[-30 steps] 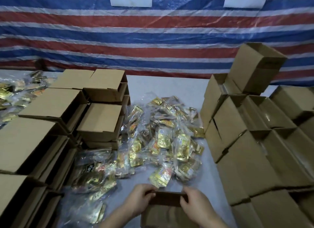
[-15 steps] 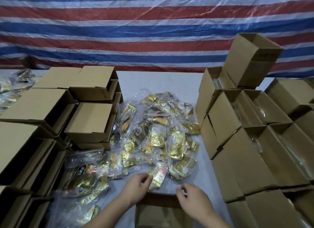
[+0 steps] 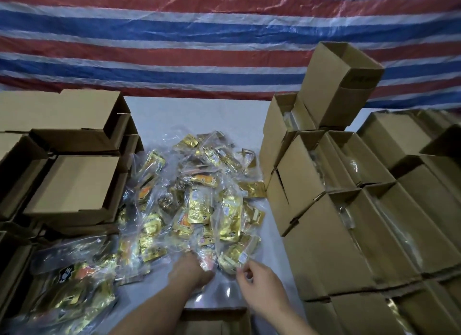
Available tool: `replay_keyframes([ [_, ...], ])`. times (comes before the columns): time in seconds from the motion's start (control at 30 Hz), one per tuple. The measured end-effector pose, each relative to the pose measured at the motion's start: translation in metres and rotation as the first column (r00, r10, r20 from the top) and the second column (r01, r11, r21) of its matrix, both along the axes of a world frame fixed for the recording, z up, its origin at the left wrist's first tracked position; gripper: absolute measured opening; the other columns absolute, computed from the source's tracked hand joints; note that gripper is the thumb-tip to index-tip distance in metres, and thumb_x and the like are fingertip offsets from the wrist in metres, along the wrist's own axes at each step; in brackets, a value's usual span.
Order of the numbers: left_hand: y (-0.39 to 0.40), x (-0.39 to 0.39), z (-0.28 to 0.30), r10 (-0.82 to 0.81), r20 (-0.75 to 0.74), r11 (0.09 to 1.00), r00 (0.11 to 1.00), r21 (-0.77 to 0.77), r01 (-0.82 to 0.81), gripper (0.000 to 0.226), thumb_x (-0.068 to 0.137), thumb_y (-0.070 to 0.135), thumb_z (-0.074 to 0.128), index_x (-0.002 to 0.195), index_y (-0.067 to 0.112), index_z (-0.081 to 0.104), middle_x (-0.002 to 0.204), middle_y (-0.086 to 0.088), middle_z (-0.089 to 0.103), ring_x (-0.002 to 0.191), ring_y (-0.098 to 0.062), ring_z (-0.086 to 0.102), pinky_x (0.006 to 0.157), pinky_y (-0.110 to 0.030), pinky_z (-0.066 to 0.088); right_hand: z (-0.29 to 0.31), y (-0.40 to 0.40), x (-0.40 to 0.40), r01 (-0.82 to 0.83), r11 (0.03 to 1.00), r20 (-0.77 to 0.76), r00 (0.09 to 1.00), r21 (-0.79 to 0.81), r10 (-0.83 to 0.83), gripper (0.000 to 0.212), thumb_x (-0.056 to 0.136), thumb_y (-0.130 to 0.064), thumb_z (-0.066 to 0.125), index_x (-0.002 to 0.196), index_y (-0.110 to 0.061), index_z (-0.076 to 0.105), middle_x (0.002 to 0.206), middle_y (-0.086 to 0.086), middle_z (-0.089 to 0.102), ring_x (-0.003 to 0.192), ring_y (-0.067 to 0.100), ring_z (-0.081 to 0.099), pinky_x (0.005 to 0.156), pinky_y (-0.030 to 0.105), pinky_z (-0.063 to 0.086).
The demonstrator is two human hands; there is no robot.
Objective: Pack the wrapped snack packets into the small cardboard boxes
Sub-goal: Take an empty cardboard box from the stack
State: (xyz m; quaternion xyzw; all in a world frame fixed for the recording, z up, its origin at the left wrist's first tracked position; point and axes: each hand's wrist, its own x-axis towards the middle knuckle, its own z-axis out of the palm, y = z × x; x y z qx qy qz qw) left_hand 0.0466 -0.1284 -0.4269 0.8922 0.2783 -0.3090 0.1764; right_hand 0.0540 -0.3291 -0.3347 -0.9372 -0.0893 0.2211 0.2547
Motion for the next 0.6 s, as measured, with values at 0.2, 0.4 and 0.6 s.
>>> replay_keyframes([
  [0.2, -0.015, 0.004, -0.004, 0.122, 0.037, 0.993, 0.992, -0.009, -0.121, 0.093, 0.083, 0.066, 0.057, 0.143, 0.000, 0.031, 0.127, -0.010, 0.057, 0.111, -0.026, 0.060, 0.087, -0.036, 0.054, 0.000, -0.004, 0.004, 0.026, 0.999, -0.050, 0.998, 0.020, -0.025, 0.033, 0.090, -0.051, 0.048, 0.086, -0.019, 0.059, 0.084, 0.000, 0.066, 0.078, 0.016, 0.061, 0.073, 0.035, 0.052],
  [0.4, 0.009, -0.003, 0.032, -0.091, 0.083, 0.983, 0.992, -0.151, 0.103, 0.056, 0.088, 0.069, 0.045, 0.102, 0.019, 0.067, 0.099, -0.004, 0.067, 0.095, -0.020, 0.064, 0.085, -0.032, 0.053, 0.007, 0.012, 0.018, 0.026, 0.999, -0.141, 0.990, 0.026, -0.022, 0.023, 0.093, -0.038, 0.051, 0.080, -0.021, 0.060, 0.077, -0.003, 0.063, 0.072, 0.012, 0.060, 0.064, 0.030, 0.047],
  [0.6, 0.052, -0.025, 0.077, 0.100, 0.044, 0.903, 0.994, -0.423, -0.072, 0.035, 0.082, 0.047, 0.061, 0.094, 0.014, 0.062, 0.083, 0.002, 0.063, 0.066, -0.008, 0.055, 0.061, -0.022, 0.047, 0.023, 0.044, 0.024, 0.178, 0.960, -0.268, 0.956, 0.218, -0.116, 0.029, 0.095, -0.025, 0.050, 0.067, -0.018, 0.047, 0.062, -0.002, 0.047, 0.057, 0.013, 0.043, 0.057, 0.029, 0.032],
])
